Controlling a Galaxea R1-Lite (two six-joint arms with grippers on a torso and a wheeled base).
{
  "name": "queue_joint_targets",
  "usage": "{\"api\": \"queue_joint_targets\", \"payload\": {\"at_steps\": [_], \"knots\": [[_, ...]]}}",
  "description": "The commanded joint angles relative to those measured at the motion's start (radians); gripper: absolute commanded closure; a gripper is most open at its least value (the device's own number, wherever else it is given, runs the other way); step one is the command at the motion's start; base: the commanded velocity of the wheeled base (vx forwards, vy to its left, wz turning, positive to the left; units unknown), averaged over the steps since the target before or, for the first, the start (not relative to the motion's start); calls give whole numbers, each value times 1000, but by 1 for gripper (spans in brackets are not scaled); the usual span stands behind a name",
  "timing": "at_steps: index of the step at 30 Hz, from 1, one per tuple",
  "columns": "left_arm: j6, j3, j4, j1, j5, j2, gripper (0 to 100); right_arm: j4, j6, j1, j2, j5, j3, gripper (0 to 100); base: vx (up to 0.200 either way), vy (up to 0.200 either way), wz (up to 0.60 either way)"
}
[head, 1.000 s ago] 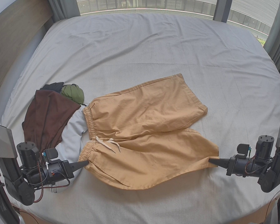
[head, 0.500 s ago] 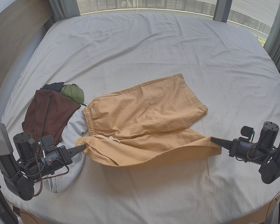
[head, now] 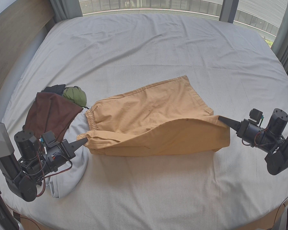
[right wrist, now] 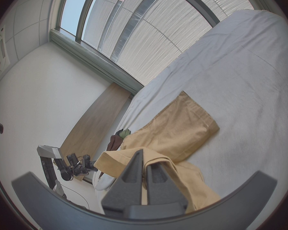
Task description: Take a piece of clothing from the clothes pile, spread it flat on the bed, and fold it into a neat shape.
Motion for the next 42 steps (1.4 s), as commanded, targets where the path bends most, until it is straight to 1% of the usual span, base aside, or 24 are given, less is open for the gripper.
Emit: {"api": "queue_joint_targets", "payload": {"at_steps": [1, 7, 11, 13, 18, 24, 27, 30, 42], "knots": [[-4, -11, 0, -14, 17, 0, 100, 17, 20, -4, -3, 0, -79, 100, 0, 0, 0], [-31, -35, 0, -18, 40, -1, 100, 37, 33, -10, 0, 0, -166, 100, 0, 0, 0], [-44, -46, 0, -18, 52, -1, 100, 38, 73, -11, -1, 0, -212, 100, 0, 0, 0], [-45, -52, 0, -18, 57, 0, 100, 47, 79, -11, -1, 0, -232, 100, 0, 0, 0], [-74, -77, 0, -18, 96, 3, 100, 126, 79, -16, -1, 0, -301, 100, 0, 0, 0], [-83, -89, 0, -18, 103, 7, 100, 202, 79, -16, 6, 0, -389, 100, 0, 0, 0], [-96, -95, 0, -18, 104, 7, 100, 262, 79, -16, 20, 0, -462, 100, 0, 0, 0], [-108, -104, 0, -21, 123, 7, 100, 319, 79, -13, 23, -2, -517, 100, 0, 0, 0], [-111, -127, 1, -26, 141, 25, 100, 439, 79, -7, 88, -6, -689, 100, 0, 0, 0]]}}
